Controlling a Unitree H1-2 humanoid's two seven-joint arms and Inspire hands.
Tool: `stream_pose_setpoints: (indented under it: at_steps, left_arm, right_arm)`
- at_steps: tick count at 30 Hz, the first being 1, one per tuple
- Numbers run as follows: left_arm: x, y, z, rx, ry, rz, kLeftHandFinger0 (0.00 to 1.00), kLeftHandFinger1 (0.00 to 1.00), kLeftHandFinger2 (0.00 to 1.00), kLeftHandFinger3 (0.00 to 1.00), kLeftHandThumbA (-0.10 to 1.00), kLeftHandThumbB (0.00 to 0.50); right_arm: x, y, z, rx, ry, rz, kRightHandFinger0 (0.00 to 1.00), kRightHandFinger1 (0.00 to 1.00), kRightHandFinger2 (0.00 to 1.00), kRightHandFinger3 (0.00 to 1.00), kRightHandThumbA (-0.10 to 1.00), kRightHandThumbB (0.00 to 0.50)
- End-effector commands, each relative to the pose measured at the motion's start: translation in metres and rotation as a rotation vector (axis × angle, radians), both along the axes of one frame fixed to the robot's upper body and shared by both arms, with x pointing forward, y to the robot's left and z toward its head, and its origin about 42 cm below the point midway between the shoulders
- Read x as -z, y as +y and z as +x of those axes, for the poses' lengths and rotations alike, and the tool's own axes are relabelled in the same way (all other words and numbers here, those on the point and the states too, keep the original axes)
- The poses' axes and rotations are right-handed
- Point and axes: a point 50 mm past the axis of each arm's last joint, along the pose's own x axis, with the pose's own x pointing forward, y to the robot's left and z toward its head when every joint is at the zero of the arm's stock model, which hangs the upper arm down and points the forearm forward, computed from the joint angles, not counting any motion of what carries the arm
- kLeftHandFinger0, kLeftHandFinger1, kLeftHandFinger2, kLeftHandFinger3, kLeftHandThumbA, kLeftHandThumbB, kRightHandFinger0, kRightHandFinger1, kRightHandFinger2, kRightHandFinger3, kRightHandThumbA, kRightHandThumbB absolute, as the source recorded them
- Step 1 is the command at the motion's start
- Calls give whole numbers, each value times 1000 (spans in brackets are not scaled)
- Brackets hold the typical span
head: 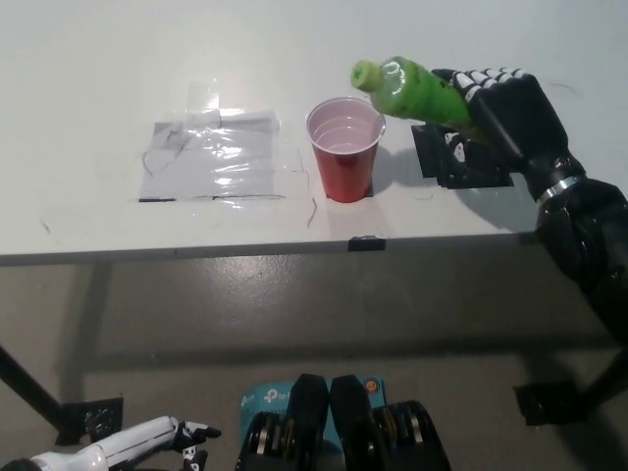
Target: The robot uses its right hand to pick up a bottle kept in the middle of the desk and tilt it into a cup kept next to it to pour water out
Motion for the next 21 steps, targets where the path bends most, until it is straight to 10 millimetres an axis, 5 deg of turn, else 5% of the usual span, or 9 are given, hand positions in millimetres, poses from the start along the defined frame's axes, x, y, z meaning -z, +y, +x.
stream_pose_setpoints:
  at_steps: [1, 5, 8, 10, 14, 16, 17, 21]
  left_arm:
    - [-12, 7, 4, -3, -27, 34, 1000, 1000, 1000, 1000, 1000, 452]
    - [-12, 10, 2, -6, -21, 31, 1000, 1000, 1000, 1000, 1000, 439]
    - [-11, 9, 2, -7, -18, 30, 1000, 1000, 1000, 1000, 1000, 447]
    - [-11, 10, 2, -6, -16, 33, 1000, 1000, 1000, 1000, 1000, 452]
    - [-11, 10, 3, -4, -15, 36, 1000, 1000, 1000, 1000, 1000, 438]
    - [-15, 11, 4, -1, -24, 42, 1000, 1000, 1000, 1000, 1000, 435]
    - [-15, 11, 4, -4, -23, 29, 1000, 1000, 1000, 1000, 1000, 426]
    - [-14, 10, 4, -8, -25, 27, 1000, 1000, 1000, 1000, 1000, 431]
  right_arm:
    - [-61, -1, 13, -26, -183, -97, 0, 0, 119, 327, -100, 147]
    - [-66, -5, 16, -27, -204, -187, 0, 0, 241, 295, 4, 171]
    - [-79, -8, 20, -42, -258, -335, 0, 22, 274, 381, 5, 203]
    - [-87, -9, 23, -41, -270, -404, 0, 13, 284, 401, 28, 147]
    - [-103, -13, 26, -75, -316, -434, 0, 2, 278, 171, -99, 115]
    - [-111, -12, 27, -82, -323, -435, 0, 15, 304, 188, -100, 119]
    - [-121, -12, 29, -87, -347, -465, 0, 1, 305, 318, -79, 173]
    - [-140, -9, 32, -118, -414, -524, 0, 0, 268, 379, -96, 184]
